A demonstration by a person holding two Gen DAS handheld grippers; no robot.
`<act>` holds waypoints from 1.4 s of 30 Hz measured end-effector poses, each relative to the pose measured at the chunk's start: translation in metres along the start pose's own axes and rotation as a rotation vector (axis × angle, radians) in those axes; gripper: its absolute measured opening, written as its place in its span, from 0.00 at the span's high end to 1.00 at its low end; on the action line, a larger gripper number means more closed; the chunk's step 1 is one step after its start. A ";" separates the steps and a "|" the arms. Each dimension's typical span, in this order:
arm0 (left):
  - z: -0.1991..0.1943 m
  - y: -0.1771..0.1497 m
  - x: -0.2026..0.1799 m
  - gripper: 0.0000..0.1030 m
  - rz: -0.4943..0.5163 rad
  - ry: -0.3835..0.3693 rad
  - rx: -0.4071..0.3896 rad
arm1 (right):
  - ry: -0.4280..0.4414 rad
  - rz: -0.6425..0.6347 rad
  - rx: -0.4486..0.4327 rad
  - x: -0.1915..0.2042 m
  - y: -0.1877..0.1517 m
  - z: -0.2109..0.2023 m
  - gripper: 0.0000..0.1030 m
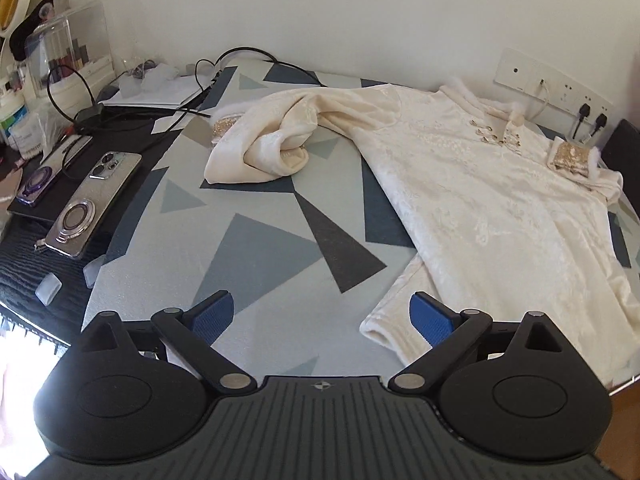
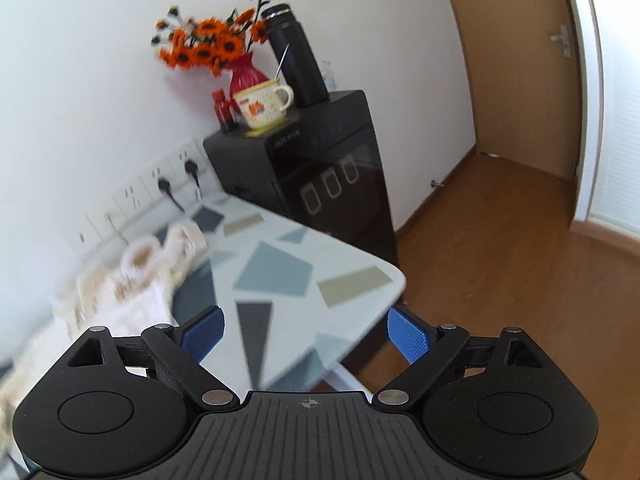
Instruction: Fold clothes
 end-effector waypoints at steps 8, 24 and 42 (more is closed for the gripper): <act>0.010 -0.052 -0.023 0.06 0.216 0.015 0.062 | 0.102 -0.376 0.045 0.079 -0.076 0.010 0.15; 0.029 -0.078 -0.057 0.06 0.200 0.082 0.125 | 0.451 -1.003 -0.004 0.202 -0.168 0.032 0.22; 0.009 -0.067 -0.032 0.06 0.059 0.173 0.104 | 0.760 -1.139 0.098 0.241 -0.204 0.030 0.36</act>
Point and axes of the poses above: each gripper's, at about its wrist camera, not at the fingertips, and z roughly the way its jaws point, x to its left, y to its top, the point moved 9 cm from there along z, roughly the way its jaws point, and after that the axes turned 5 degrees about -y, right-handed, at the moved point
